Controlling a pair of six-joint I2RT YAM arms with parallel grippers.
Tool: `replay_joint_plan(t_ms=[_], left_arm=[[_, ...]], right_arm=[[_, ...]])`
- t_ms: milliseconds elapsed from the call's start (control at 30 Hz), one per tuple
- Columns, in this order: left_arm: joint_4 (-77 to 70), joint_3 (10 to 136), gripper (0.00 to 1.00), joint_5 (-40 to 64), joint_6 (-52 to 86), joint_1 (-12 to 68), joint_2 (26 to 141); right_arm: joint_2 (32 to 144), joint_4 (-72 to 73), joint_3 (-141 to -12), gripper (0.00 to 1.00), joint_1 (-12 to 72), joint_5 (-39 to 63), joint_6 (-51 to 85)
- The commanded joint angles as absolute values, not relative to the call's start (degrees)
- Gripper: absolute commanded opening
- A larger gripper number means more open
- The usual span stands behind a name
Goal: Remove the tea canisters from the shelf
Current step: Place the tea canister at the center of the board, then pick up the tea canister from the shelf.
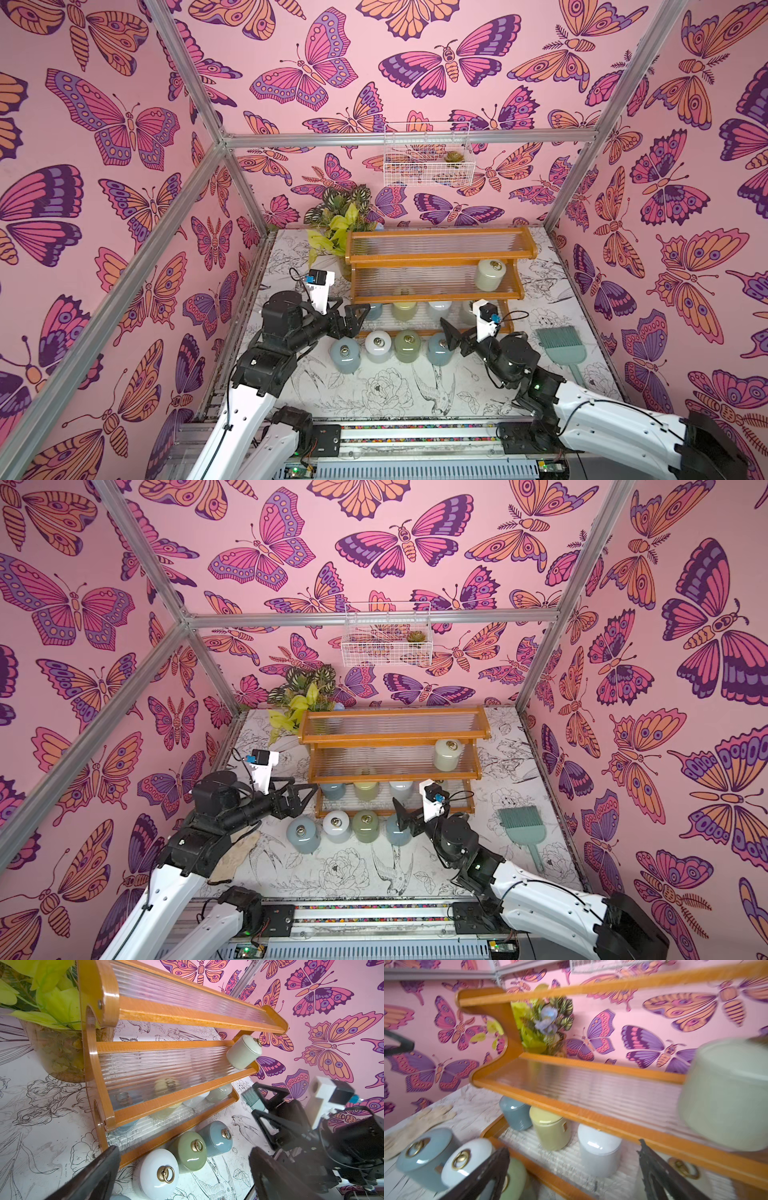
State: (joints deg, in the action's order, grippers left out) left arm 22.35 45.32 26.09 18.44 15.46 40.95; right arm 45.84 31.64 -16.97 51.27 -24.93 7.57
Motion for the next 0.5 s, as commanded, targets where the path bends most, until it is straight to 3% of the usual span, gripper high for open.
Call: replay_joint_plan(t_ms=[0, 200, 467], left_arm=[[21.4, 45.3, 1.00, 26.0, 17.4, 15.7, 41.3], [21.4, 45.4, 1.00, 27.1, 16.9, 15.8, 41.9], [21.4, 45.5, 1.00, 27.6, 16.4, 15.7, 40.4]], right_arm=[[43.7, 25.1, -20.5, 0.99, 51.4, -38.4, 5.5], [43.9, 23.4, -23.5, 0.99, 46.4, -43.6, 3.8], [47.3, 21.7, -27.8, 0.99, 34.4, -36.5, 5.7]])
